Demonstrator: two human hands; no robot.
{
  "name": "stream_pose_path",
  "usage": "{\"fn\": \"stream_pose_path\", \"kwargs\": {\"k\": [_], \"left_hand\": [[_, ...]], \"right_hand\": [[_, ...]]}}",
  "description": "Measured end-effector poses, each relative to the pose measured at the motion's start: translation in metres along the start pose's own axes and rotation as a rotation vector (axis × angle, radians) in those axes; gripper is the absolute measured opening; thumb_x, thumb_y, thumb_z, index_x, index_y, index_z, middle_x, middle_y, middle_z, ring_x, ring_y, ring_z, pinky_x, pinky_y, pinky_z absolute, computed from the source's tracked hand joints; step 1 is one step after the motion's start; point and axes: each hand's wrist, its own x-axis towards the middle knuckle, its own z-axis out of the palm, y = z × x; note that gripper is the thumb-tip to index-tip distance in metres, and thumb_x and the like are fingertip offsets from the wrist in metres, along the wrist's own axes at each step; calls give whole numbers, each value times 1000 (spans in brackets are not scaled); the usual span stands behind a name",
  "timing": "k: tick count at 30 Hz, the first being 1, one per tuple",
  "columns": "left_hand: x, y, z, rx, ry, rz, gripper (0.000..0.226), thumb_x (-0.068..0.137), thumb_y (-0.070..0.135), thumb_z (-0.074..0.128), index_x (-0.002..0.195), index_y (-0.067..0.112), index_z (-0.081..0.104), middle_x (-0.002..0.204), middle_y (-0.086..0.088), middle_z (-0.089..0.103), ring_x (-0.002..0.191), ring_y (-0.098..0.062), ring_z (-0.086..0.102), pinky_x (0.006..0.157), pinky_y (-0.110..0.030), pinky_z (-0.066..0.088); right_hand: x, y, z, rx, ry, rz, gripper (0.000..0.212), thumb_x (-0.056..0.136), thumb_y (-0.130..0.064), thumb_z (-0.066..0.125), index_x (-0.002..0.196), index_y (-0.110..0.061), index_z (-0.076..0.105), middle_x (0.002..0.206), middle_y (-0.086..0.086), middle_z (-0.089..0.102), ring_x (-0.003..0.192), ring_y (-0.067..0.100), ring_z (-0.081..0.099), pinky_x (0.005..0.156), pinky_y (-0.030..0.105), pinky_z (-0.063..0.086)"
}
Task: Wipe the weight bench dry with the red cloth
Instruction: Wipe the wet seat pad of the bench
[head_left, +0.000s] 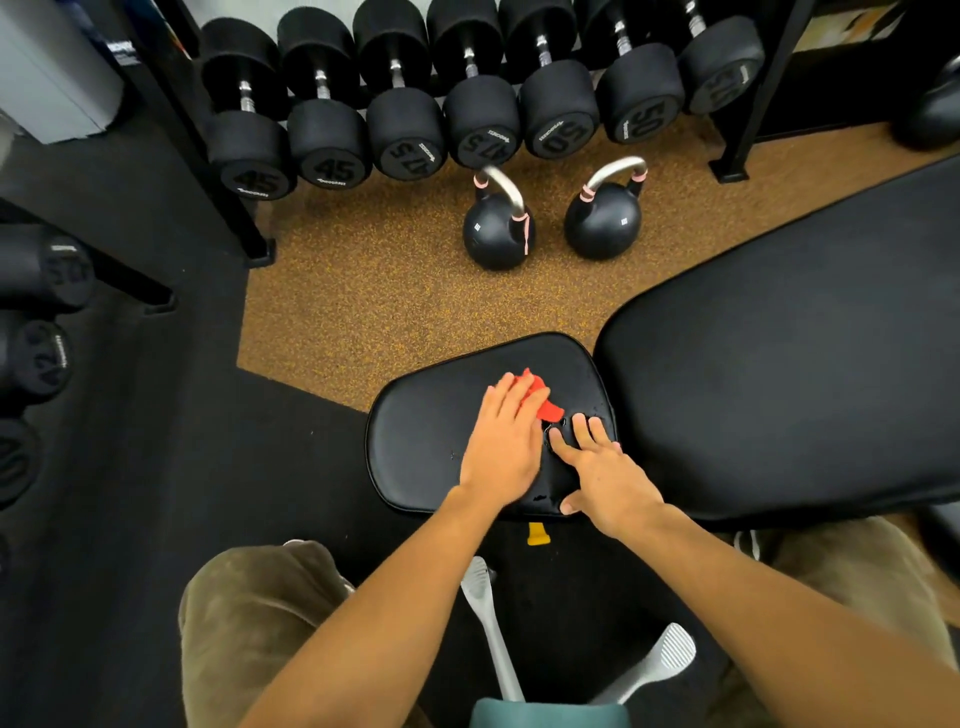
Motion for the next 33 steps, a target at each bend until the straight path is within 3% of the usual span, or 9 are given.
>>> {"fn": "stream_pose_path", "kwargs": {"k": [8,11,14,16,18,21,25,29,33], "left_hand": [[-41,17,4,-103,3,9,50,104,23,31,151,14,47,162,-3,39,154,-23,25,128,-43,18],[-49,16,-2,-222,8,-14,47,105,16,38,151,17,49,159,1,43,153,-16,27,129,-38,17],[-58,23,-19,-497,112,-186,37,107,10,45,140,18,58,147,7,54,144,-4,40,121,-22,27],[-59,31,-33,-690,228,-391,29,109,14,43,130,22,61,128,12,63,123,3,55,105,-15,41],[-57,31,-44,-858,273,-612,24,110,17,40,121,27,59,110,13,65,99,8,61,86,-19,45],[-58,13,-47,-920,330,-721,21,109,17,39,117,27,55,104,10,64,84,5,62,81,-28,50],[-64,-12,-57,-688,394,-730,32,104,8,45,132,22,52,123,8,63,111,4,60,91,-10,40],[-72,-38,-64,-388,573,-646,53,91,-7,49,138,16,55,145,-3,54,145,-22,41,121,-38,31],[-74,-31,-56,-264,270,-461,43,106,30,43,147,20,53,160,2,43,157,-19,17,129,-49,12]], "right_hand": [[-1,2,4,64,35,1,90,92,-30,75,164,-22,22,173,8,-11,159,26,-13,127,48,15],[-1,2,3,37,42,7,93,92,-33,74,165,-23,16,172,8,-9,159,26,-12,126,47,17],[-2,0,-1,4,18,-2,100,94,-35,72,165,-23,2,172,10,-10,159,28,-12,126,47,17],[-2,0,-2,-2,5,-1,101,94,-35,72,165,-24,0,172,11,-10,159,29,-13,126,47,17],[-1,0,-3,1,-2,1,101,94,-34,71,165,-24,0,172,10,-11,159,29,-13,126,47,17],[-1,0,-4,-5,-14,2,101,95,-35,71,165,-24,-2,172,10,-12,159,30,-14,126,47,17],[0,0,-4,-5,-14,3,101,95,-34,71,165,-24,-1,172,10,-12,159,30,-14,126,47,16],[2,1,-3,-2,-19,1,101,94,-34,72,165,-25,0,172,11,-11,158,31,-14,126,48,17],[-1,0,-4,-21,-14,-2,100,96,-35,70,165,-24,-2,172,12,-12,159,32,-13,126,47,17]]}}
